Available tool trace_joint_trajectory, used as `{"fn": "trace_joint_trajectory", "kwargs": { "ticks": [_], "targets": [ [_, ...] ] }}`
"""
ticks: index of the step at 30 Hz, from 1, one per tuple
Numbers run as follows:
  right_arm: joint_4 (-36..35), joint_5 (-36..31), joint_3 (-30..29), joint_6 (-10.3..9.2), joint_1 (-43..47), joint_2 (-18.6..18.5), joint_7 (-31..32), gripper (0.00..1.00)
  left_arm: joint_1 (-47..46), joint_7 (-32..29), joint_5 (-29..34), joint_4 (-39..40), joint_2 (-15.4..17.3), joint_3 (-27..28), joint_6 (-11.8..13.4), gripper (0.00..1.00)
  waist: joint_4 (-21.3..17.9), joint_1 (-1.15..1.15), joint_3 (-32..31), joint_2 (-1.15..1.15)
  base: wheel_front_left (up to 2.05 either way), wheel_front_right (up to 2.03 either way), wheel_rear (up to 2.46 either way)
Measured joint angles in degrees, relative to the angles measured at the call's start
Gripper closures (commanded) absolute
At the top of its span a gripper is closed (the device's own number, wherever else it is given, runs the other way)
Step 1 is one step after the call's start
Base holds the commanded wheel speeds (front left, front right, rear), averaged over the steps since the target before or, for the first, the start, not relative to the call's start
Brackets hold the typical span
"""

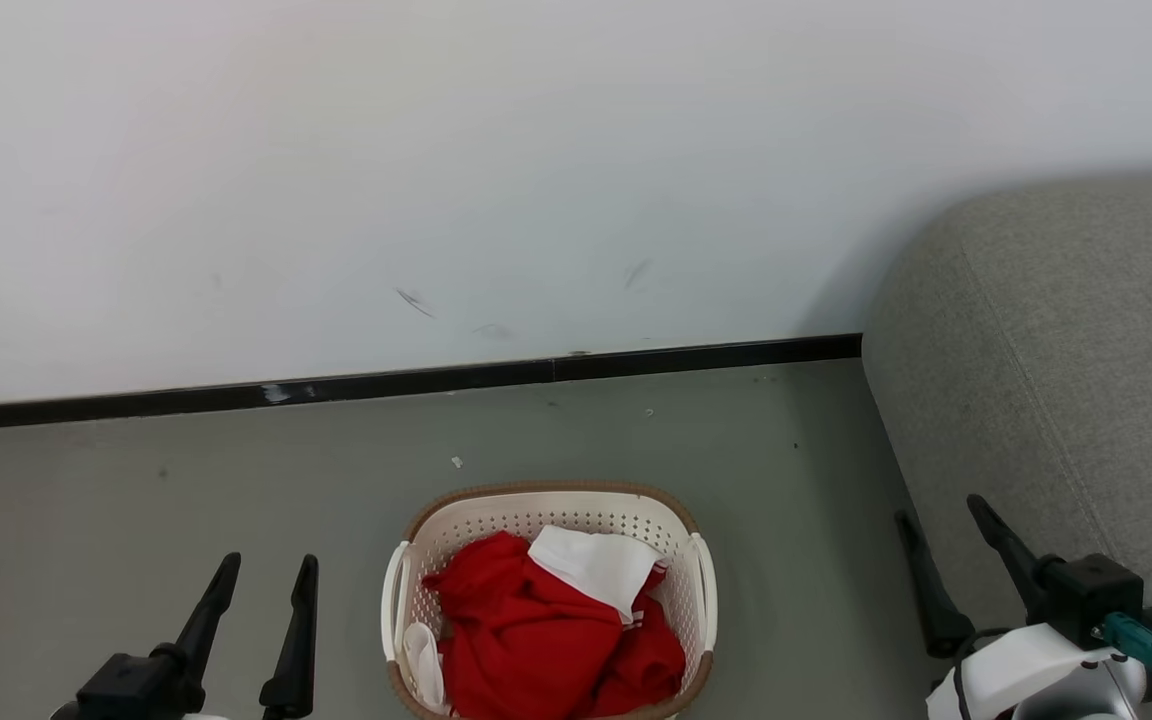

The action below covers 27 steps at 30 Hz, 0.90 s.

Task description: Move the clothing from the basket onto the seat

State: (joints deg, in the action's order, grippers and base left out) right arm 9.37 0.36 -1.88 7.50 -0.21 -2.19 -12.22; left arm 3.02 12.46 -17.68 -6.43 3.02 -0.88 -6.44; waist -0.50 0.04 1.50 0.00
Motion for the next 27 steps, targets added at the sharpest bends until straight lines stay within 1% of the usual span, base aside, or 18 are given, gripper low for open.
{"fn": "trace_joint_trajectory", "kwargs": {
  "ticks": [10,20,27],
  "targets": [
    [-1.20,-6.26,-1.45,0.00,0.23,-0.02,-1.99,0.00,0.03,1.83,7.71,1.63,-0.01,-0.09,-0.02,0.00,-0.54,-0.01,1.43,0.00,0.00,0.00,0.00],
    [-1.80,-3.71,-1.30,0.00,0.26,-0.02,-1.99,0.00,-0.01,1.83,7.75,1.76,-0.05,-0.23,-0.25,0.00,-1.20,-0.01,3.82,0.00,0.00,0.00,0.00],
    [-2.25,-2.38,-1.23,0.00,0.15,-0.02,-1.99,0.00,-0.31,1.83,7.72,1.48,-0.23,-1.63,-0.30,0.00,-1.45,-0.01,6.03,0.00,0.00,0.00,0.00]
  ]
}}
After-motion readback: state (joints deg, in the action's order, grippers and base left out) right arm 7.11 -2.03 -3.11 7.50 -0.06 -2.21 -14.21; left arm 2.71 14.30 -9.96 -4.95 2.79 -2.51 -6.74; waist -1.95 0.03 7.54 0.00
